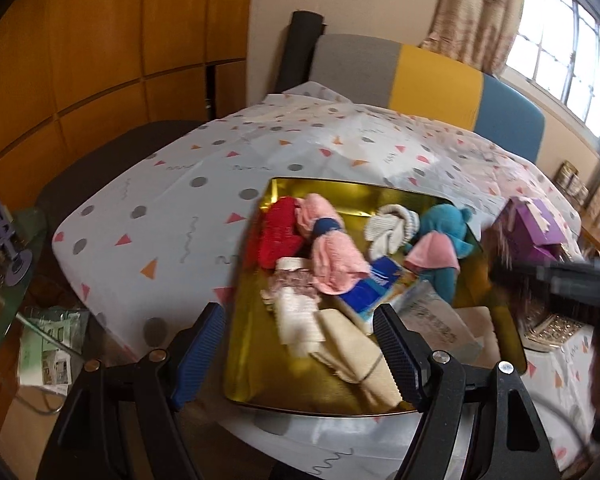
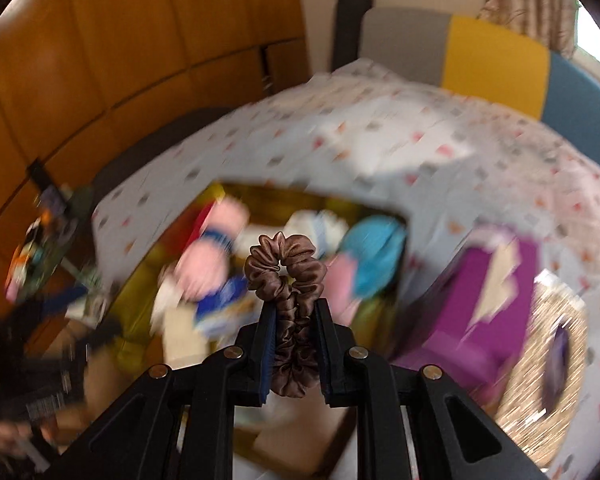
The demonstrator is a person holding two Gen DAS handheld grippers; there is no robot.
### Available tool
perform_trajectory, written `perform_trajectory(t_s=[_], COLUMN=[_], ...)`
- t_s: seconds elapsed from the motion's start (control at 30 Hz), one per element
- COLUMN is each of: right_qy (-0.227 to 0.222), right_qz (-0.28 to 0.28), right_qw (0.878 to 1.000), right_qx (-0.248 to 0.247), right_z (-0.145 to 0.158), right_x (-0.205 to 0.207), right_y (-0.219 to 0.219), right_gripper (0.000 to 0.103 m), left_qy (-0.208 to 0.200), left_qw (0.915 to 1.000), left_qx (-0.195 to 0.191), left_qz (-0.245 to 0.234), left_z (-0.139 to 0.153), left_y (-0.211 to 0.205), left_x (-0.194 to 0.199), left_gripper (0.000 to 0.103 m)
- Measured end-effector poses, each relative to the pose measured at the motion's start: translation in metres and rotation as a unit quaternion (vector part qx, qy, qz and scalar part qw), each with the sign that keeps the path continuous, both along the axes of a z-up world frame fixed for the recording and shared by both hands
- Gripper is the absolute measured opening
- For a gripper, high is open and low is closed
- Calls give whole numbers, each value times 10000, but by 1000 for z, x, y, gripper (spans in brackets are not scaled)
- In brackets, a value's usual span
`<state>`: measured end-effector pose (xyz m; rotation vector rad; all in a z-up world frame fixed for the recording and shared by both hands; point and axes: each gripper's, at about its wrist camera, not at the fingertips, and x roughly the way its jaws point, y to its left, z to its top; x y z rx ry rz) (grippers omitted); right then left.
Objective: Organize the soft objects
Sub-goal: 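Carry the brown scrunchie into the gold tray and release it with the right gripper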
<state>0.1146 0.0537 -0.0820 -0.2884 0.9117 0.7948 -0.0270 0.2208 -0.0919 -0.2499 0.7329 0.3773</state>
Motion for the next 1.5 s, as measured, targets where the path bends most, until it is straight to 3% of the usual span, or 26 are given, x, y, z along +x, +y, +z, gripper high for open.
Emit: perform_trajectory(t_s=[0.17,0.4,0.67,0.83,1.07,1.17,1.37,1.5], right_qy=[270,381,265,115,-25,-171,-794,-1039], right_qz=[81,-295,-578,-536,-675,-766,-1136,-1464], right_qw=[9993,9976,9931,9925,9942,9943,9892,9832], right_qx=[-247,-497,-984,-1095,-843,-721,-468,-321], right_z=[-32,-53,-68,-73,-65,-56,-29,-15], right_x=[-4,22,45,40,28,20,-6,-20], right_y=[11,30,44,46,36,31,11,-7], right_gripper=[17,17,17,22,39,41,54,55], left_qy=[-22,-53,-59,-74,-74,-83,-173,-259], left_qw=[10000,9999,9999,9998,9998,9998,9996,9990], left_qx=[-3,58,37,47,66,109,207,323], left_qz=[24,-90,-147,-184,-168,-141,-125,-178], left_z=[1,4,4,5,5,6,12,17], left_y=[1,-7,-10,-14,-16,-18,-28,-41], left_x=[-1,2,4,5,6,6,8,7], left_gripper=[77,81,81,81,83,86,92,97])
